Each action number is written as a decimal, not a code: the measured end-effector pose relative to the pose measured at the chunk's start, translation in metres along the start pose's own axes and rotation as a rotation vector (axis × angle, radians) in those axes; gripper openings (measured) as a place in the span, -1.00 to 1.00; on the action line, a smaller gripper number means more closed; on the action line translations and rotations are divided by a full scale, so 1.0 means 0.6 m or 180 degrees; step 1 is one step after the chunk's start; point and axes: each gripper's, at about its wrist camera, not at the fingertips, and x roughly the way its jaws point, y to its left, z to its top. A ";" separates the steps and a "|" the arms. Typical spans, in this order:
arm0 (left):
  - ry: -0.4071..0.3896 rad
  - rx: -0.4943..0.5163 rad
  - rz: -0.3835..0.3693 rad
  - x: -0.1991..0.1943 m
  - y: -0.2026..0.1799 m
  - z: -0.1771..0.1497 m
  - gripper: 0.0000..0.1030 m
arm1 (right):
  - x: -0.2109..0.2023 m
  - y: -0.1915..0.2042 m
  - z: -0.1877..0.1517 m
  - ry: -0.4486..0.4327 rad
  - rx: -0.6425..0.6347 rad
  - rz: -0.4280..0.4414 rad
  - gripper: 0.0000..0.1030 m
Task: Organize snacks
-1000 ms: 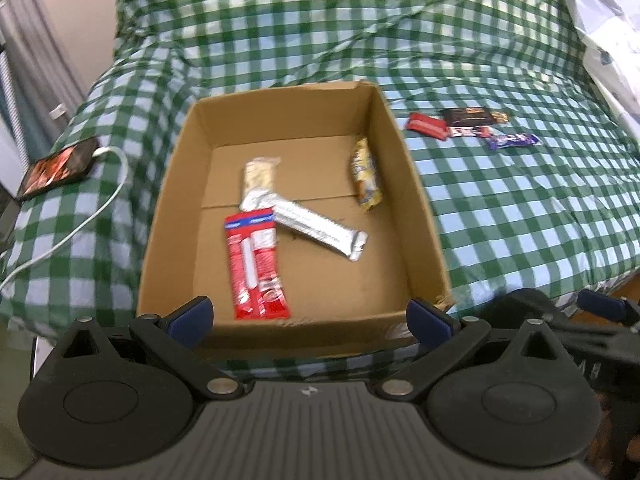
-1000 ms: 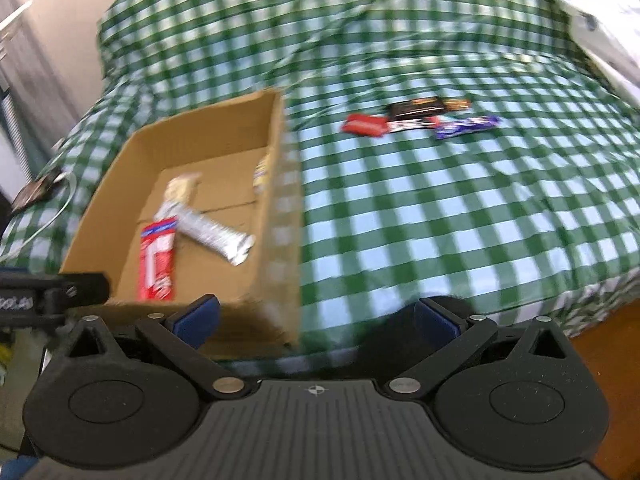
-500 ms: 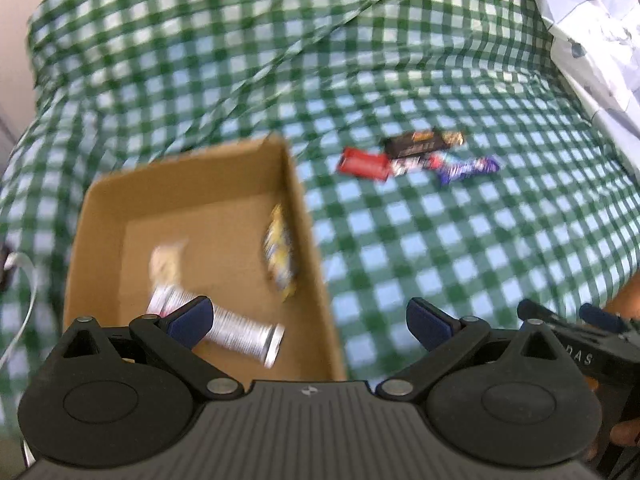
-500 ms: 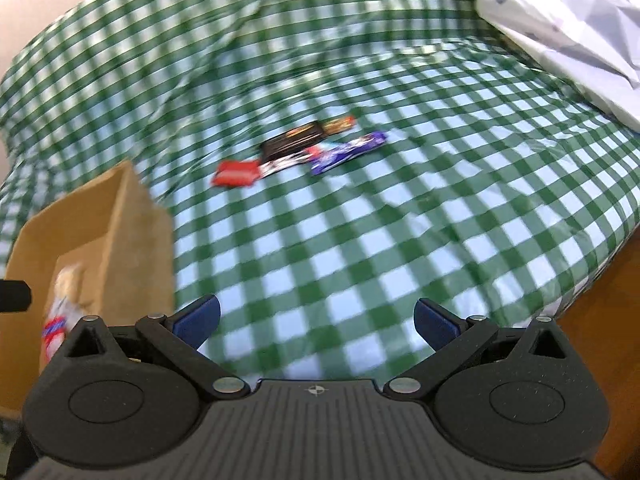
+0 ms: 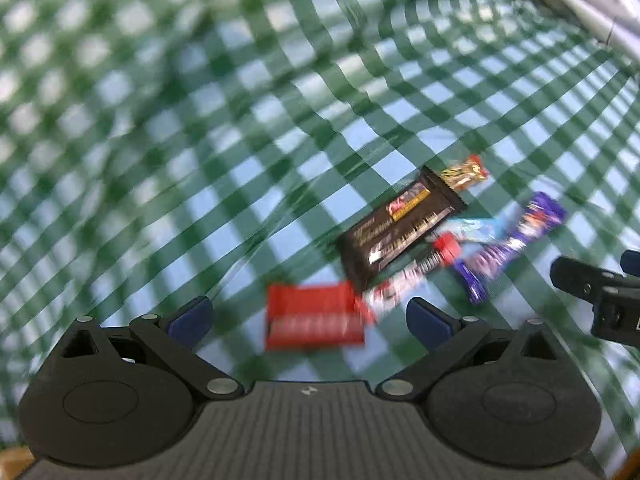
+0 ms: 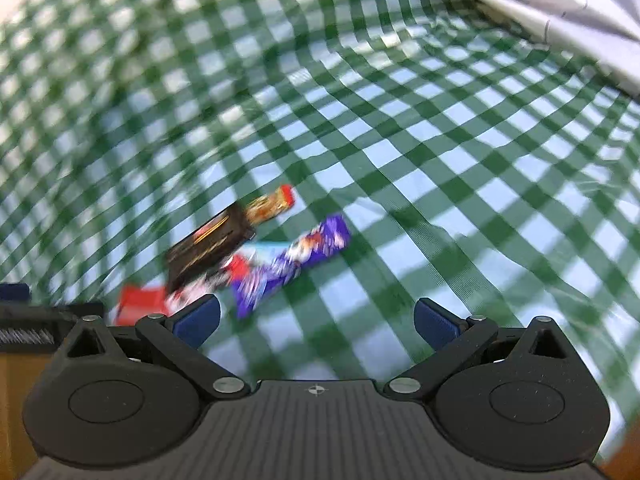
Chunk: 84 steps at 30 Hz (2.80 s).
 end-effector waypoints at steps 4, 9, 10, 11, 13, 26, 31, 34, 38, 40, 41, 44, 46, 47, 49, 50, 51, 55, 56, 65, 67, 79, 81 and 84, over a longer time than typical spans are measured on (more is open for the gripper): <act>0.0140 -0.0050 -0.0151 0.088 -0.010 0.049 0.99 | 0.096 0.010 0.026 0.0110 0.0156 -0.0085 0.98; 0.0113 -0.0122 -0.0286 0.138 -0.008 0.086 0.99 | 0.152 0.033 0.022 -0.0028 0.0094 -0.0281 0.99; 0.0145 -0.0165 -0.0389 0.142 -0.004 0.091 0.93 | 0.153 0.036 0.022 -0.0072 0.0037 -0.0273 0.86; 0.0158 -0.0197 -0.0479 0.142 -0.001 0.093 0.67 | 0.153 0.042 0.019 -0.0092 -0.0130 -0.0265 0.73; 0.0127 -0.0240 -0.0792 0.134 0.000 0.095 -0.21 | 0.145 0.053 0.005 -0.0228 -0.0475 -0.0371 -0.21; -0.0058 -0.0473 -0.0765 0.063 0.013 0.084 0.24 | 0.028 0.001 -0.027 -0.0390 -0.0495 -0.0127 -0.70; 0.0053 -0.0479 -0.0834 0.105 -0.020 0.108 0.69 | 0.048 -0.017 -0.036 -0.0231 -0.0404 -0.0245 -0.24; 0.0202 -0.0322 -0.0800 0.142 -0.046 0.108 0.63 | 0.061 -0.019 -0.038 -0.0111 -0.0272 -0.0293 0.52; 0.0089 -0.0351 -0.0690 0.137 -0.045 0.096 -0.17 | 0.074 -0.007 -0.075 -0.0129 -0.0499 -0.0373 -0.05; 0.0071 -0.0459 -0.0702 0.119 -0.032 0.089 -0.17 | 0.071 0.002 -0.091 -0.0271 -0.0736 -0.0382 -0.69; 0.0016 -0.0492 -0.0699 0.103 -0.024 0.084 -0.17 | 0.069 0.001 -0.091 -0.0267 -0.0697 -0.0311 -0.72; -0.0135 -0.0682 -0.0727 0.040 0.014 0.065 -0.17 | 0.048 -0.002 -0.087 -0.0329 -0.0572 -0.0199 -0.73; -0.0265 -0.0791 -0.0738 -0.013 0.035 0.046 -0.17 | 0.023 -0.002 -0.087 -0.0417 -0.0570 -0.0140 -0.74; -0.0334 -0.0807 -0.0722 -0.041 0.041 0.035 -0.17 | 0.005 0.000 -0.087 -0.0460 -0.0570 -0.0099 -0.74; -0.0494 -0.0848 -0.0706 -0.107 0.049 0.004 -0.17 | -0.031 0.003 -0.088 -0.0539 -0.0579 -0.0015 -0.74; -0.0559 -0.0859 -0.0707 -0.142 0.050 -0.012 -0.17 | -0.053 0.006 -0.089 -0.0562 -0.0582 0.0032 -0.74; -0.0615 -0.0873 -0.0697 -0.179 0.050 -0.033 -0.17 | -0.074 0.008 -0.092 -0.0587 -0.0587 0.0084 -0.74; -0.0770 -0.0903 -0.0772 -0.317 0.035 -0.134 -0.17 | -0.173 0.024 -0.116 -0.0651 -0.0667 0.0296 -0.74; -0.0775 -0.0931 -0.0788 -0.342 0.030 -0.160 -0.17 | -0.198 0.030 -0.129 -0.0642 -0.0706 0.0346 -0.74; -0.0498 -0.1357 -0.0556 -0.478 0.129 -0.437 -0.17 | -0.357 0.108 -0.266 -0.0248 -0.1172 0.0923 -0.74; -0.0465 -0.1415 -0.0442 -0.498 0.156 -0.490 -0.17 | -0.381 0.133 -0.302 -0.0133 -0.1267 0.1059 -0.74; -0.0702 -0.1723 -0.0182 -0.622 0.164 -0.708 -0.17 | -0.522 0.248 -0.450 -0.0119 -0.1866 0.1423 -0.74; -0.0777 -0.1729 -0.0195 -0.634 0.158 -0.721 -0.17 | -0.541 0.253 -0.463 -0.0168 -0.1925 0.1417 -0.74; -0.0871 -0.1772 -0.0238 -0.651 0.156 -0.740 -0.17 | -0.566 0.256 -0.480 -0.0241 -0.1978 0.1398 -0.74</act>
